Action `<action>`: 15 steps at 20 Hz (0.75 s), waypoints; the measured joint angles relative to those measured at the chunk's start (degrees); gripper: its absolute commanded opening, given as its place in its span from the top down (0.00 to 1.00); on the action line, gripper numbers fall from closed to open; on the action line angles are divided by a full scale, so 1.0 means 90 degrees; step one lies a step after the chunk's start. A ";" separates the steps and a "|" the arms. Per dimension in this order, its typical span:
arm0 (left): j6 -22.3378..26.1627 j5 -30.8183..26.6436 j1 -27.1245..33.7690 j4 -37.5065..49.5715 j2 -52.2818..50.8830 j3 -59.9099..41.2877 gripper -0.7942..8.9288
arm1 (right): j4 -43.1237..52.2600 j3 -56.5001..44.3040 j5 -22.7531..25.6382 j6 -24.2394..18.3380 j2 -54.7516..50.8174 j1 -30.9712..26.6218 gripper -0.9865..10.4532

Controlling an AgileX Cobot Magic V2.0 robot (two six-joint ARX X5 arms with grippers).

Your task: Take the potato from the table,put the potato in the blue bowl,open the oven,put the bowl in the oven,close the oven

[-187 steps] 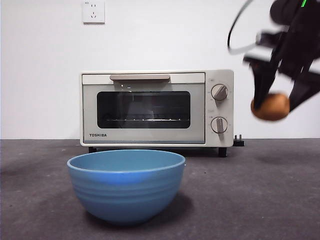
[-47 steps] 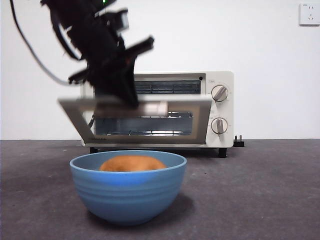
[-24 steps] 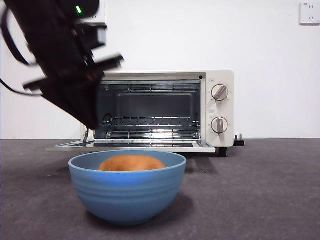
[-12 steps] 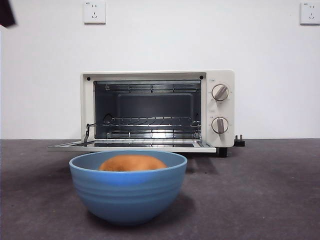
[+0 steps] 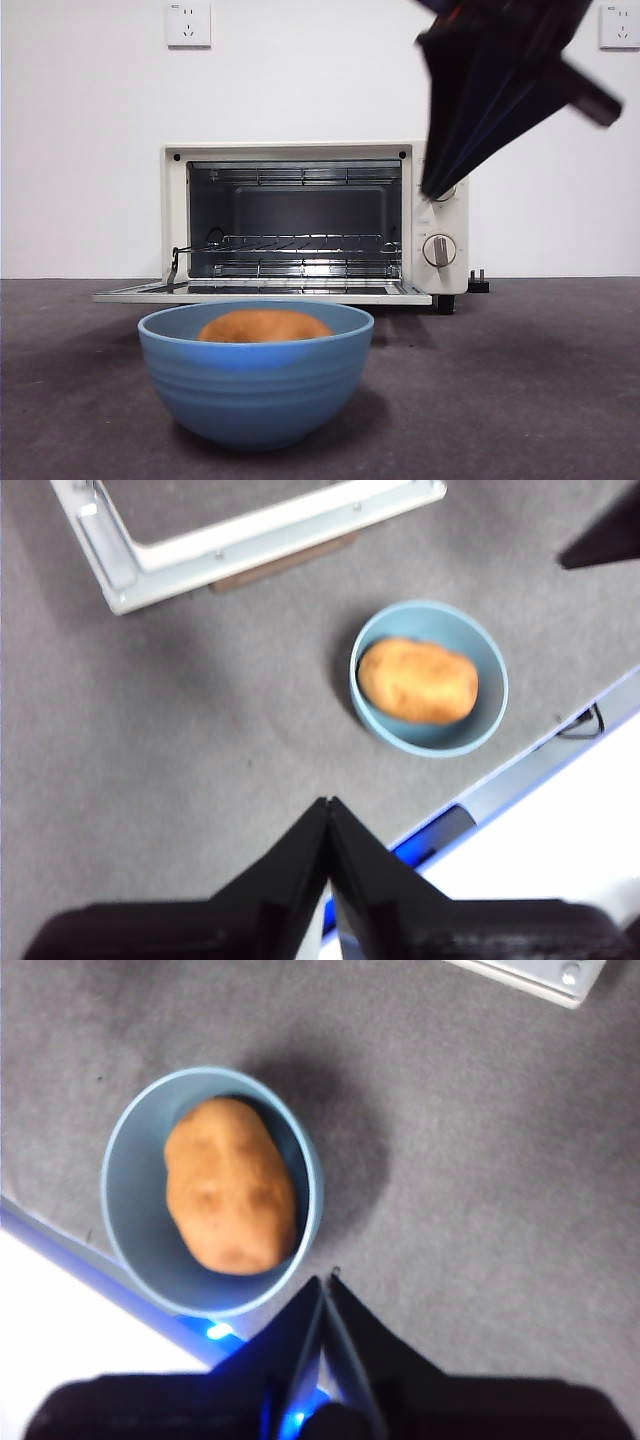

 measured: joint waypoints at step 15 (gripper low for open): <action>0.0000 -0.0012 0.0000 -0.0175 -0.0010 0.0000 0.92 | 0.0867 0.0000 -0.0335 0.0153 0.1426 0.0007 0.69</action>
